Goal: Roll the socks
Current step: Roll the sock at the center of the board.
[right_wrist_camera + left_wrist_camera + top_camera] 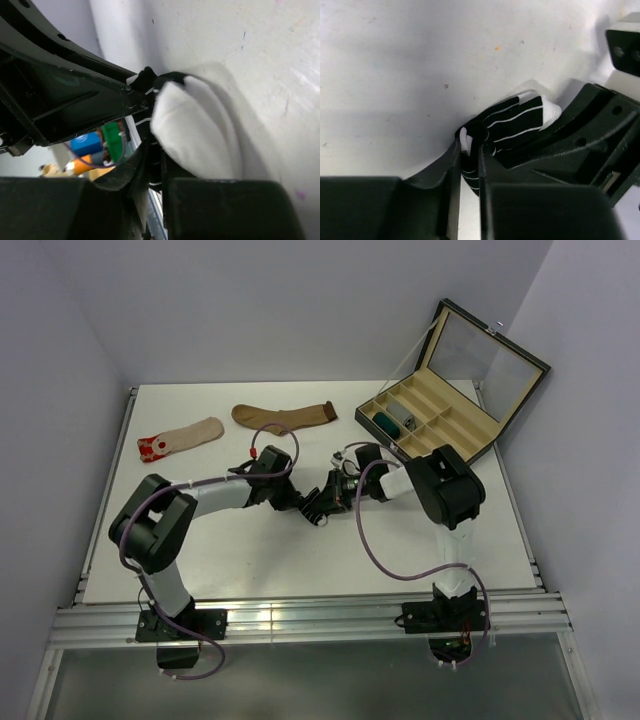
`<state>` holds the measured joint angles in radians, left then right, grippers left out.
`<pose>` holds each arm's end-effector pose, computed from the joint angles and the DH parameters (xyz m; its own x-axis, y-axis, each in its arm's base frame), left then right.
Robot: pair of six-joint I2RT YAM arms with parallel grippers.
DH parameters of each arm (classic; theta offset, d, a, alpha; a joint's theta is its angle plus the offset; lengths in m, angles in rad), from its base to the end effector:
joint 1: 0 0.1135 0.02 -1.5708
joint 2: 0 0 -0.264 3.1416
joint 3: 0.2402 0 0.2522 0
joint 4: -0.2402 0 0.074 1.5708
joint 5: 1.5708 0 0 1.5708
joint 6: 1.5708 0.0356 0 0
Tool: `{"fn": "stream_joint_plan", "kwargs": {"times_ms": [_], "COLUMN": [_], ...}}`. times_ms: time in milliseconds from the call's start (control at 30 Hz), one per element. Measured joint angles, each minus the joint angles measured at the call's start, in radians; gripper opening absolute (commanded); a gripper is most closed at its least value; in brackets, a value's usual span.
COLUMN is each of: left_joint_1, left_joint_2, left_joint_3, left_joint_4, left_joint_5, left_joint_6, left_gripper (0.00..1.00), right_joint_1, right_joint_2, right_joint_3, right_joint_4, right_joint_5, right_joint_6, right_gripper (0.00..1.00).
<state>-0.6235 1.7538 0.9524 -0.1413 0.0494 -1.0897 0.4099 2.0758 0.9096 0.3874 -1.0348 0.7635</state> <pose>0.2798 -0.2034 0.1502 -0.8418 -0.4852 -0.2365 -0.3016 0.7862 -0.5394 0.3225 0.1735 0.0782 -0.9942 -0.0470 -0.0966 -0.1070 0.3558 0.9284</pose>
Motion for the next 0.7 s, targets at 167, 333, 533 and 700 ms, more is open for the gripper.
{"fn": "stream_joint_plan", "kwargs": {"times_ms": [167,333,533,700], "left_joint_1": [-0.008,-0.012,-0.015,-0.016], "left_joint_2": [0.023,0.031,0.044,0.046], "left_joint_3": [0.039,0.072,0.103,0.110], "left_joint_4": [-0.029,-0.076,-0.114,-0.124], "left_joint_5": [-0.006,-0.019,-0.024,-0.024], "left_joint_6": [0.007,0.024,0.042,0.052], "left_gripper": [0.08,0.08,0.08,0.08], "right_joint_1": [0.028,0.114,0.286,0.414], "right_joint_2": [-0.109,-0.309,-0.514,-0.541], "right_joint_3": [-0.002,-0.058,-0.113,-0.130], "right_joint_4": [-0.129,-0.222,-0.248,-0.252], "right_joint_5": [0.142,0.428,0.789,0.992], "right_joint_6": [-0.137,-0.306,-0.472,-0.574], "right_gripper": [0.33,0.40,0.42,0.43]}}
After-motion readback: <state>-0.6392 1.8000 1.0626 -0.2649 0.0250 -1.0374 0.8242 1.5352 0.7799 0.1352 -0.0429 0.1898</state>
